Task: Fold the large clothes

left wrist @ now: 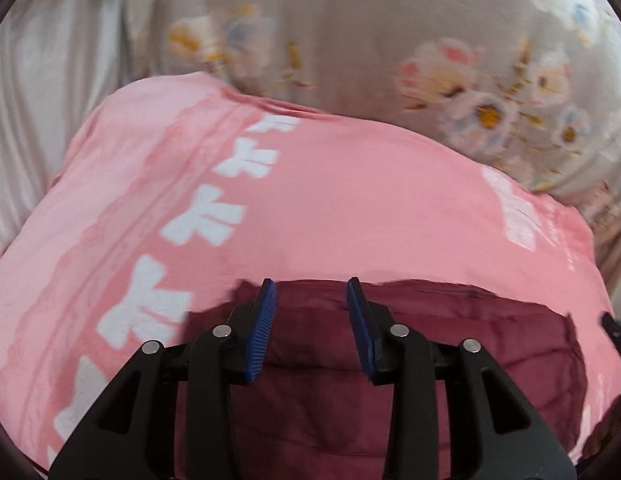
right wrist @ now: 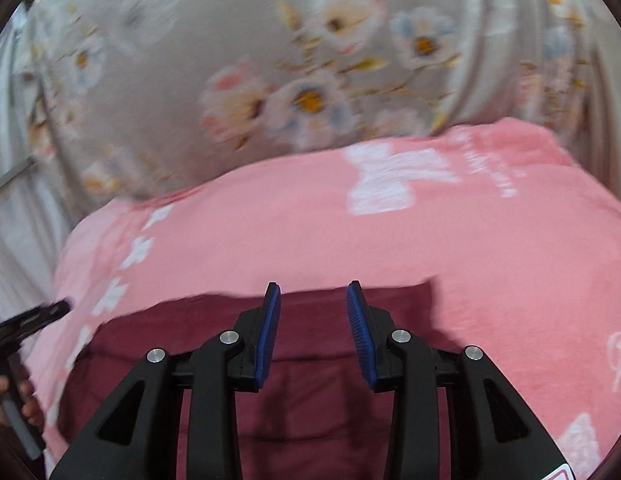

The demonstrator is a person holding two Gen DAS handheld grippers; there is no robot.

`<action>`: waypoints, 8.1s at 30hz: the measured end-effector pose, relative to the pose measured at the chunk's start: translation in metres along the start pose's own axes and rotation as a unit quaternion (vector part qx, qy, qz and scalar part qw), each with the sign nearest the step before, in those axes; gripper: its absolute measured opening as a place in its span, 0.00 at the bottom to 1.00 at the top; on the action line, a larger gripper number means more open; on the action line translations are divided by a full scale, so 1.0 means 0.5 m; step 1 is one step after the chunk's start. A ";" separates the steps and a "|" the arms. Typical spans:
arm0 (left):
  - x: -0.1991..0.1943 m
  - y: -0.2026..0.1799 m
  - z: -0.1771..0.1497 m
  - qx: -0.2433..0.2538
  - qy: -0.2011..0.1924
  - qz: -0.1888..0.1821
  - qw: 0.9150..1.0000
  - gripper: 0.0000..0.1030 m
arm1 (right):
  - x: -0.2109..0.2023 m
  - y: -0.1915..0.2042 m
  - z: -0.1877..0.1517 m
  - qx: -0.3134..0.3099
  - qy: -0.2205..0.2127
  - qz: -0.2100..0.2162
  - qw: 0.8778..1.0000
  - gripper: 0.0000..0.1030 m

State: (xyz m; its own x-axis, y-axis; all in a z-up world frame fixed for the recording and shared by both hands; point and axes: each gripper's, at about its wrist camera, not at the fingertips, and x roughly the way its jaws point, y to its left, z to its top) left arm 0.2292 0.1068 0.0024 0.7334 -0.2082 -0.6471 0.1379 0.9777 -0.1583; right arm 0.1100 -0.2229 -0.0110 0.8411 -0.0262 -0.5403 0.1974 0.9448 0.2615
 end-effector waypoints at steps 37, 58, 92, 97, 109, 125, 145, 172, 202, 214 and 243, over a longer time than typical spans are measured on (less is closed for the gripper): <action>0.222 -0.170 -0.112 0.057 0.055 0.006 0.997 0.37 | 0.264 0.094 -0.118 -0.032 0.129 0.042 0.990 0.08; -0.066 0.166 -0.207 -0.142 0.060 0.060 0.986 0.62 | 0.059 0.277 -0.266 -0.102 0.116 0.068 0.986 0.19; -0.046 0.164 -0.295 -0.210 0.093 -0.014 0.973 0.64 | -0.060 0.196 -0.328 -0.056 0.119 0.041 0.990 0.16; -0.082 0.160 -0.270 -0.227 0.087 -0.078 0.967 0.16 | -0.049 0.190 -0.356 -0.070 0.128 0.040 0.988 0.16; -0.303 -0.143 -0.159 -0.045 -0.015 -0.230 0.972 0.10 | -0.086 0.150 -0.346 -0.026 0.125 0.078 0.989 0.16; -0.098 -0.638 -0.303 0.151 0.118 -0.230 0.954 0.11 | -0.317 -0.130 -0.396 0.038 0.070 -0.045 0.996 0.17; -0.339 -0.402 -0.322 0.033 -0.054 -0.108 0.992 0.64 | -0.329 -0.207 -0.239 0.070 -0.060 -0.016 0.996 0.55; -0.032 -0.472 -0.200 0.026 0.054 -0.079 0.995 0.57 | -0.192 -0.250 -0.238 0.021 0.034 -0.110 0.993 0.04; -0.056 -0.456 -0.094 0.034 0.016 -0.047 0.998 0.58 | -0.246 -0.195 -0.031 -0.022 -0.063 -0.106 0.992 0.10; 0.092 -0.500 -0.073 0.032 0.060 -0.019 0.997 0.58 | 0.001 -0.201 -0.002 -0.013 -0.011 -0.117 0.993 0.10; 0.196 -0.551 -0.154 0.062 0.031 0.027 0.997 0.72 | 0.094 -0.259 -0.061 0.014 0.017 -0.119 0.993 0.07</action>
State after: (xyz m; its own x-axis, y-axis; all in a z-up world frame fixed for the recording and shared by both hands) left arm 0.2117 -0.1852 -0.0748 0.7006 -0.1518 -0.6972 0.1827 0.9827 -0.0304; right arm 0.1085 -0.3365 -0.0944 0.7514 -0.2359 -0.6163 0.4029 0.9036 0.1454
